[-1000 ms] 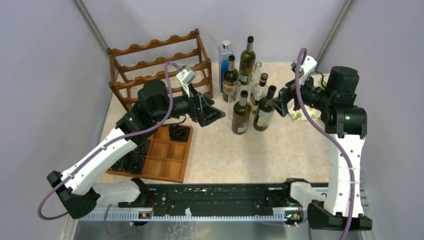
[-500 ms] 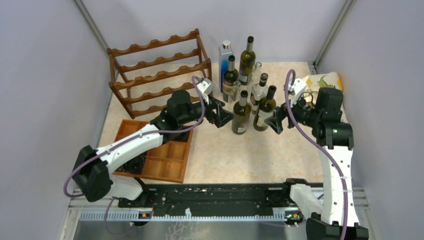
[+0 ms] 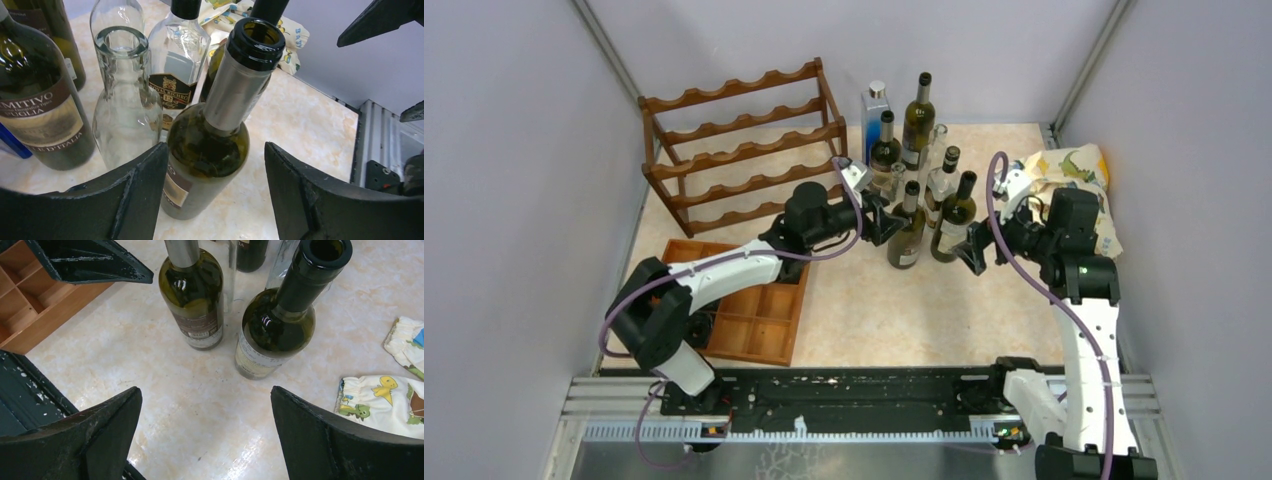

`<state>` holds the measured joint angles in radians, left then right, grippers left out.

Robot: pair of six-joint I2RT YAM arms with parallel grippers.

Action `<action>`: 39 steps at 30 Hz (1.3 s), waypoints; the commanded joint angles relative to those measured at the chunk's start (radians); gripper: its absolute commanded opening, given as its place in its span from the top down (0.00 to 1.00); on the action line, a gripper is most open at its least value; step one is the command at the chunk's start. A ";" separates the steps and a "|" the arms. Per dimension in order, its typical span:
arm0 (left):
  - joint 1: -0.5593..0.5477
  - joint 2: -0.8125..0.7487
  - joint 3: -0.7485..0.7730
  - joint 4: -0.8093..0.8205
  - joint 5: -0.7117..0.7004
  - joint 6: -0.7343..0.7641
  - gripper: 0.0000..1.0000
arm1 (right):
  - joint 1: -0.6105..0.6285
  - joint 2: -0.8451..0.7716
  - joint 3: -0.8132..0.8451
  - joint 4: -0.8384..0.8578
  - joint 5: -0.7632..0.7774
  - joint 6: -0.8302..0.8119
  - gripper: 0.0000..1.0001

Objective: Put the wine bottle on the wine rack
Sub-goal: Pick up the wine bottle from the center of the board.

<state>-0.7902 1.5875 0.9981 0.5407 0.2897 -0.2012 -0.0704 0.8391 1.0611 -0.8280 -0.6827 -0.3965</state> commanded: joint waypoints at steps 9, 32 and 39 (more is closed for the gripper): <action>-0.039 0.101 0.105 0.135 0.003 0.084 0.32 | -0.010 -0.004 -0.025 0.120 -0.033 0.024 0.02; -0.084 0.138 0.166 0.128 0.045 0.190 1.00 | -0.015 -0.027 -0.060 0.120 -0.033 0.019 0.02; -0.084 -0.010 0.099 0.026 0.128 0.291 1.00 | -0.015 -0.031 -0.050 0.078 -0.113 -0.014 0.02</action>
<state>-0.8692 1.6966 1.1213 0.5941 0.3431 0.0257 -0.0750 0.8303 0.9947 -0.7490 -0.7109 -0.3706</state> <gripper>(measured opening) 0.390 0.983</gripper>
